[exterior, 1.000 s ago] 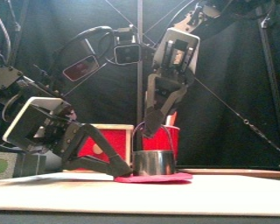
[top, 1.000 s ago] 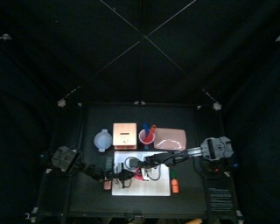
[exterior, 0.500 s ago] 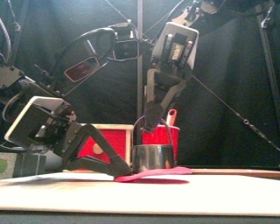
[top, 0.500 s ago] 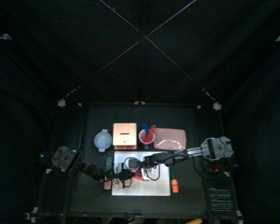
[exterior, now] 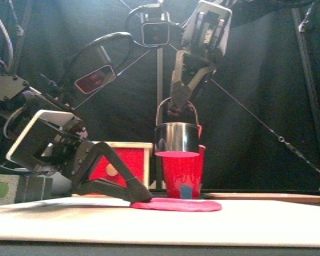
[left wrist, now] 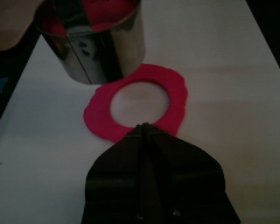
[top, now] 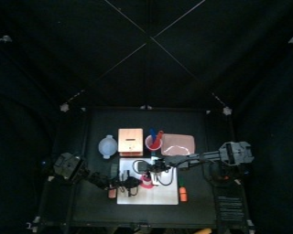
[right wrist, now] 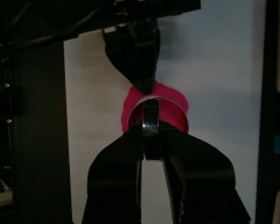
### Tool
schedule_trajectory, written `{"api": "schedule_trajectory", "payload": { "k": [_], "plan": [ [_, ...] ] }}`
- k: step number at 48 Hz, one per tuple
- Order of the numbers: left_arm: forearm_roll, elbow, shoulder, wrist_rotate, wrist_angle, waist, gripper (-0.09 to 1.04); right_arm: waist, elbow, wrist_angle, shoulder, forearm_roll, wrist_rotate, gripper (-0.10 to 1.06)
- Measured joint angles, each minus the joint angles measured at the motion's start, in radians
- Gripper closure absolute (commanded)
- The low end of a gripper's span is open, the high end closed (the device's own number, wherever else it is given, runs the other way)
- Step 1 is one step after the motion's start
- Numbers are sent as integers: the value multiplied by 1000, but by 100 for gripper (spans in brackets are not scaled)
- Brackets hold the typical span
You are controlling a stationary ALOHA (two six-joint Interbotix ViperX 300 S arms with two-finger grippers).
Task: Get the cutter from the drawer then cut the dough then place the extra dough in the bowl
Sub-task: Place the extra dough in the bowl
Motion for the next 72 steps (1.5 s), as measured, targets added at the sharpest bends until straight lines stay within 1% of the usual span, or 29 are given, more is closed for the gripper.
{"api": "schedule_trajectory", "payload": {
  "k": [8, 18, 28, 36, 45, 50, 55, 59, 63, 72],
  "plan": [
    [-9, -2, -5, 0, 9, 0, 42, -3, 74, 11, -51, 6, -3, 48],
    [-20, 18, -40, 0, 28, 3, 42, 0, 216, 11, -123, 9, -3, 48],
    [-37, 60, -95, 0, 35, 8, 42, 3, 330, -41, -193, 6, -2, 46],
    [-46, 63, -123, 0, 35, 9, 42, 3, 376, -104, -201, 6, 2, 46],
    [-46, 61, -124, 0, 35, 11, 42, 3, 397, -141, -201, 9, 3, 45],
    [-46, 60, -124, 0, 35, 9, 42, 3, 405, -153, -201, 12, 3, 39],
    [-48, 60, -124, 0, 35, 9, 42, 3, 408, -164, -199, 20, 3, 26],
    [-48, 58, -126, 0, 35, 11, 42, 3, 408, -172, -201, 44, 5, 18],
    [-48, 58, -130, 0, 35, 11, 42, 3, 408, -176, -201, 64, 5, 11],
    [-48, 58, -152, 2, 35, 20, 42, 3, 408, -201, -199, 71, 5, 11]
  ]
}}
